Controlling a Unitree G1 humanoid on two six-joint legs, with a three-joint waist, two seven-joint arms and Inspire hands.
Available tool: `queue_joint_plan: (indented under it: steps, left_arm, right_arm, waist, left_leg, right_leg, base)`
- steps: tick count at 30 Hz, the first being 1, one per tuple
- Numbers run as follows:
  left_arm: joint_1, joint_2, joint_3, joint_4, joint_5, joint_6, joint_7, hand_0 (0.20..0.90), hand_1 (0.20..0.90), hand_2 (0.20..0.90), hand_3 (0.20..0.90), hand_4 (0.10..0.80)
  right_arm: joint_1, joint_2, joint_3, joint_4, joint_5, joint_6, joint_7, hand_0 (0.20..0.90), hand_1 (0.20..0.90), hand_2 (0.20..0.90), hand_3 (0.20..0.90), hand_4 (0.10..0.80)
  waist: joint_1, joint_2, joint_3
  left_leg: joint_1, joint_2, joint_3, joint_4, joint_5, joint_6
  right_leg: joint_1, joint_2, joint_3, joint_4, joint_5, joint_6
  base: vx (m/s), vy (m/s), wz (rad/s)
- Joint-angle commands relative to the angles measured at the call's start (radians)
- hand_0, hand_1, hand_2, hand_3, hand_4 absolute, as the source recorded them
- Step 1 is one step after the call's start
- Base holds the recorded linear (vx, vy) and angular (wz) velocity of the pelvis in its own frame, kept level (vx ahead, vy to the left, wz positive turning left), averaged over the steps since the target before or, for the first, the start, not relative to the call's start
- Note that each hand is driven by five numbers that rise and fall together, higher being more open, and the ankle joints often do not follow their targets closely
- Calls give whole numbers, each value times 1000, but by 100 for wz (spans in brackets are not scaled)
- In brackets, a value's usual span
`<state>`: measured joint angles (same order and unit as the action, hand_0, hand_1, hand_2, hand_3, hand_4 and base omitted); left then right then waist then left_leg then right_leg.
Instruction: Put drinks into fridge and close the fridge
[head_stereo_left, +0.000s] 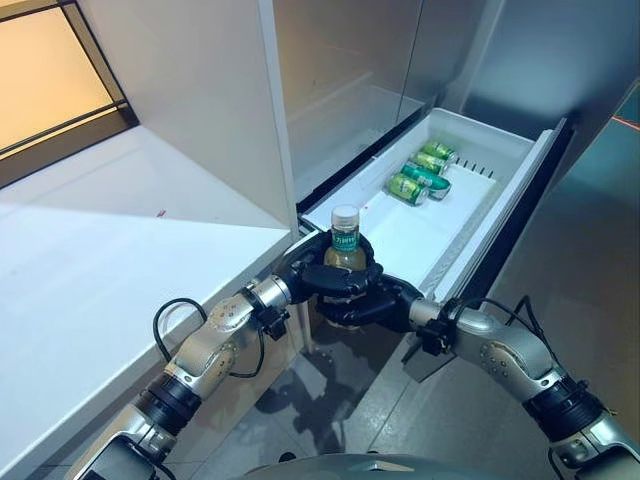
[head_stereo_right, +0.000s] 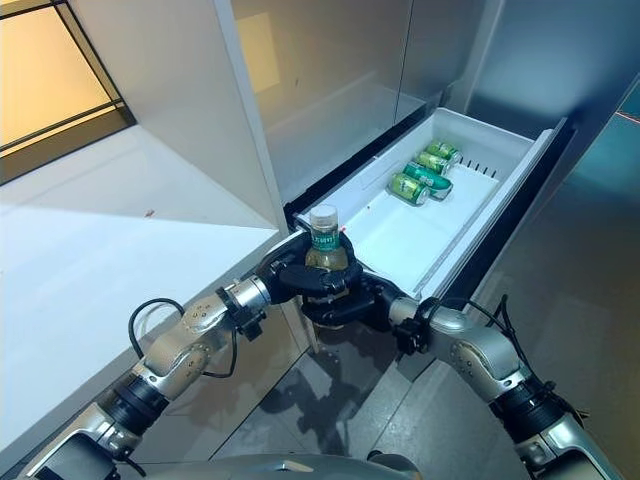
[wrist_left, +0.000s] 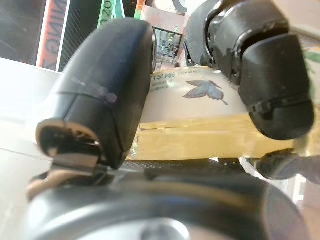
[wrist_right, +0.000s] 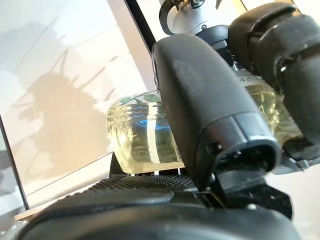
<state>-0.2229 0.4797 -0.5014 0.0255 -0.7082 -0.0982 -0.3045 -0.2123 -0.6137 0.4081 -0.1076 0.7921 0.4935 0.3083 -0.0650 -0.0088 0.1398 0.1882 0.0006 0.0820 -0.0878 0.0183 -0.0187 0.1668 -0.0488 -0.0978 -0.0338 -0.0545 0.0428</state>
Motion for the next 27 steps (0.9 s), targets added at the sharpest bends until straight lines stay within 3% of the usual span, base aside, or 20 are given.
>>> queue_joint_plan:
  steps: [1,8,12,15,20,24,27]
  left_arm:
    - [-110,-90,19,-83,31,-311,25,900,900,900,900,800]
    - [-91,-105,30,-76,114,-327,131,900,900,900,900,800]
    - [-73,-102,38,-56,139,-288,139,900,900,900,900,800]
    - [-15,-89,45,-24,78,-201,60,900,900,900,900,800]
    - [78,-76,27,13,-23,-84,-74,900,900,900,900,800]
    - [160,-70,-14,62,-209,129,-215,900,900,900,900,800]
    - [221,-74,-40,95,-324,230,-272,900,900,900,900,800]
  right_arm:
    - [-142,114,-59,-121,73,-159,2,300,300,300,200,100]
    - [-230,81,-173,-132,-119,-321,-182,300,300,300,200,100]
    - [-316,32,-234,-129,-222,-321,-280,300,300,300,200,100]
    - [-388,-65,-301,-86,-372,-295,-351,300,300,300,200,100]
    - [-462,-189,-331,63,-317,-282,-383,300,300,300,200,100]
    - [-559,-278,-293,253,-291,-312,-399,300,300,300,200,100]
    - [-633,-326,-244,393,-254,-327,-380,300,300,300,200,100]
  waist:
    - [-4,-12,-67]
    - [0,-20,-58]
    - [5,-23,-56]
    - [14,-28,-57]
    - [33,-34,-53]
    - [52,-35,-52]
    - [66,-35,-52]
  left_leg:
    - [-39,-51,-6,46,-96,58]
    - [-44,-51,-3,56,-107,58]
    - [-44,-52,-2,61,-115,58]
    - [-50,-53,2,73,-122,56]
    - [-55,-50,3,84,-125,56]
    - [-58,-50,3,89,-123,52]
    - [-62,-49,1,89,-119,48]
  right_leg:
    - [-68,53,4,65,-17,18]
    - [-73,53,-3,75,-24,16]
    - [-73,55,-7,79,-27,13]
    - [-74,54,-12,80,-28,11]
    - [-73,51,-33,86,-31,9]
    - [-68,45,-53,88,-33,9]
    - [-67,41,-65,89,-34,8]
  base:
    - [0,0,0]
    - [0,0,0]
    - [0,0,0]
    - [0,0,0]
    - [5,-4,1]
    - [33,-10,8]
    - [41,-6,8]
